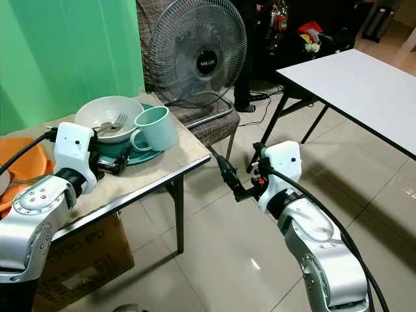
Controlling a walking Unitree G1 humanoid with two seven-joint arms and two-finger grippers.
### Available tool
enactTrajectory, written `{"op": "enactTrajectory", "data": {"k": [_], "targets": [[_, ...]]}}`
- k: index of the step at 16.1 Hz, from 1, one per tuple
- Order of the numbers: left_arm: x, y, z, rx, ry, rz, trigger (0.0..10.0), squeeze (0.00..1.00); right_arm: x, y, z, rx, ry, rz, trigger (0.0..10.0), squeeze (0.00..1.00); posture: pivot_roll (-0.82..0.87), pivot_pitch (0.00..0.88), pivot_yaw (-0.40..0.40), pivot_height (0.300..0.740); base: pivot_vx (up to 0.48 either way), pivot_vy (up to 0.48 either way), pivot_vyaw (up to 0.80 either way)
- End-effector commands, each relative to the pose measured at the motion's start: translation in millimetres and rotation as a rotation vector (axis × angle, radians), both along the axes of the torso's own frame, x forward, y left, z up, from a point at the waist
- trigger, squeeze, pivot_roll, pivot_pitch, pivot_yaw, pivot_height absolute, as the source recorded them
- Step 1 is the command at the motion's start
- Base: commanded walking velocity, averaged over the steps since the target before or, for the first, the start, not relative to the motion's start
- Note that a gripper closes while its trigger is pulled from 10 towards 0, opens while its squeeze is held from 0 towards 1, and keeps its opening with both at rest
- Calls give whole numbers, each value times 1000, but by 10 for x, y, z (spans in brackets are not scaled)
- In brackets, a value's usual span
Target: Setting the table
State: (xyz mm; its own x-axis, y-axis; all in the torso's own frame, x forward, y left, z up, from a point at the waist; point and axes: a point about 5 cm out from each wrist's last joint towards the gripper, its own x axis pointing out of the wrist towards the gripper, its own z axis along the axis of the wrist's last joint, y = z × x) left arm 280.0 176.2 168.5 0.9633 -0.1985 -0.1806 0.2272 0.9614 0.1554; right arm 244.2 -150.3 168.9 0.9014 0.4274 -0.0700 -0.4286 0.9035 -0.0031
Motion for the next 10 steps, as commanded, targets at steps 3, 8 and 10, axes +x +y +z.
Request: {"op": "enactTrajectory", "data": {"k": [3,8,10], "targets": [[-4,-50,-28,20,19,-27,10000,0,-20,23,37,-23,-20,25,10000,0,82,0,-56,740,0,0,0],[-29,25,-78,29,44,-32,10000,0,-11,91,8,-45,-29,86,10000,0,73,0,-22,740,0,0,0],[-57,65,-87,44,55,-56,10000,0,-41,107,-8,-20,-29,94,10000,0,58,0,14,740,0,0,0]]}}
